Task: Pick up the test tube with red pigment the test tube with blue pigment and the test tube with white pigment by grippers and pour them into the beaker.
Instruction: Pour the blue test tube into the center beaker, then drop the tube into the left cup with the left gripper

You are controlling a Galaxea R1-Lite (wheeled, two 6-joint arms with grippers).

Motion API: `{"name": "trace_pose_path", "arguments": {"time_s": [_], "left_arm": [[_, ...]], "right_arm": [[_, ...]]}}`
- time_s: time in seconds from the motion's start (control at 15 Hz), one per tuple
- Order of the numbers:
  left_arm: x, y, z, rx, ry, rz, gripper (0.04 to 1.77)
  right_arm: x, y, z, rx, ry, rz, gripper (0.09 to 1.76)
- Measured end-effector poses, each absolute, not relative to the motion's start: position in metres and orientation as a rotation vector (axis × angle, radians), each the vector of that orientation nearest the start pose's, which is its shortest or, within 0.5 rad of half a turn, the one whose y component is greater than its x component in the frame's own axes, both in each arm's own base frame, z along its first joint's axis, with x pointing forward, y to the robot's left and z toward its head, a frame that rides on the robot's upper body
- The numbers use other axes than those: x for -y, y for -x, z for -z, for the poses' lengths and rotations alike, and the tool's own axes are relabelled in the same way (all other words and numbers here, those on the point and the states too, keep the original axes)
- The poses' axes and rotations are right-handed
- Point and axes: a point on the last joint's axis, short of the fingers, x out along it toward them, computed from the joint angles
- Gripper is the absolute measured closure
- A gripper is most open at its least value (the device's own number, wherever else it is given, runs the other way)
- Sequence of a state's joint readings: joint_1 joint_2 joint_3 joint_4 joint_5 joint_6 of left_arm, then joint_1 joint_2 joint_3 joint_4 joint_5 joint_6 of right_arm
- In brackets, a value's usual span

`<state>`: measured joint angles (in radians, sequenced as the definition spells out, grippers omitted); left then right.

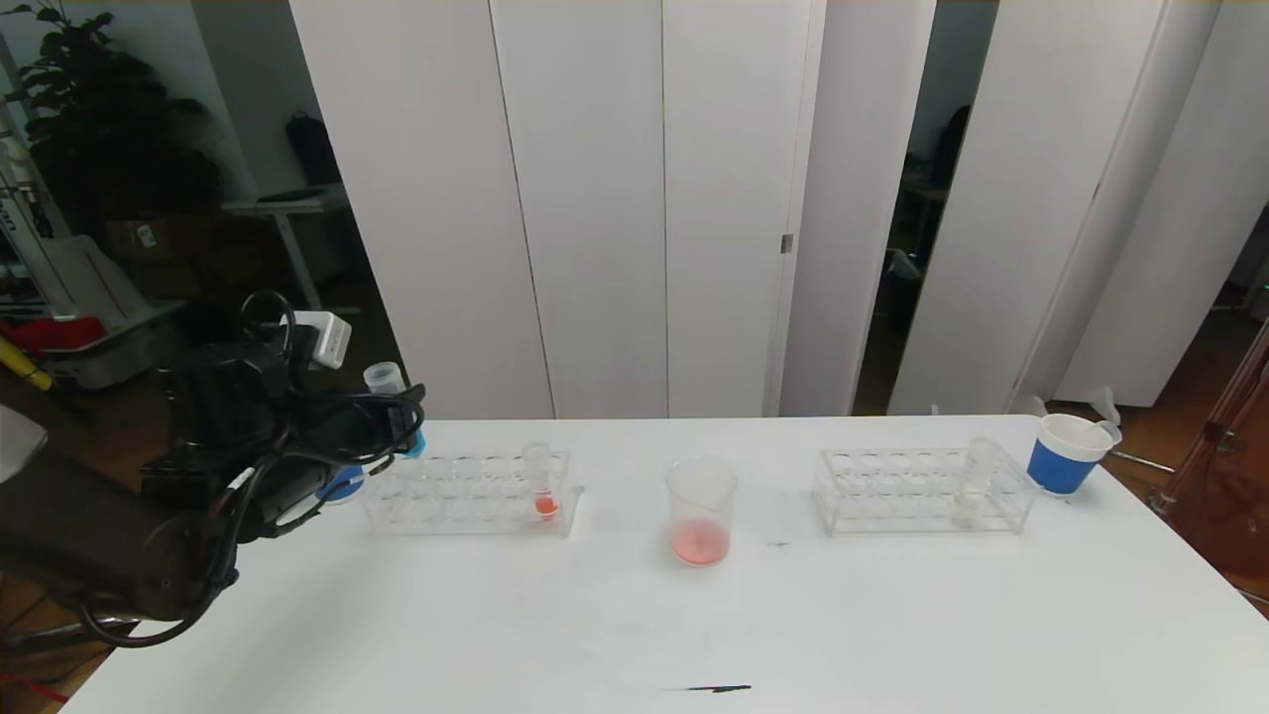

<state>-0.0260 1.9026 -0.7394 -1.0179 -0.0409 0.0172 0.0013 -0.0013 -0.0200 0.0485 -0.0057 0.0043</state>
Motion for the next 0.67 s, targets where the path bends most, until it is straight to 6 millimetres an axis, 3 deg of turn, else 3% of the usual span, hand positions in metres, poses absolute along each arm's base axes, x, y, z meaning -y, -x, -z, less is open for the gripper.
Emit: {"name": "trace_pose_path", "arguments": {"time_s": [0.27, 0.47, 0.67], "left_arm": [[0.019, -0.335, -0.191, -0.067, -0.013, 0.228, 1.23], [0.035, -0.336, -0.204, -0.040, -0.019, 0.360, 1.23], [0.053, -0.345, -0.201, -0.013, -0.109, 0.434, 1.23]], "right_arm": [[0.000, 0.024, -0.076, -0.028, -0.005, 0.005, 0.10], [0.000, 0.024, -0.076, -0.028, -0.005, 0.005, 0.10], [0.000, 0.024, -0.076, -0.028, -0.005, 0.005, 0.10]]}}
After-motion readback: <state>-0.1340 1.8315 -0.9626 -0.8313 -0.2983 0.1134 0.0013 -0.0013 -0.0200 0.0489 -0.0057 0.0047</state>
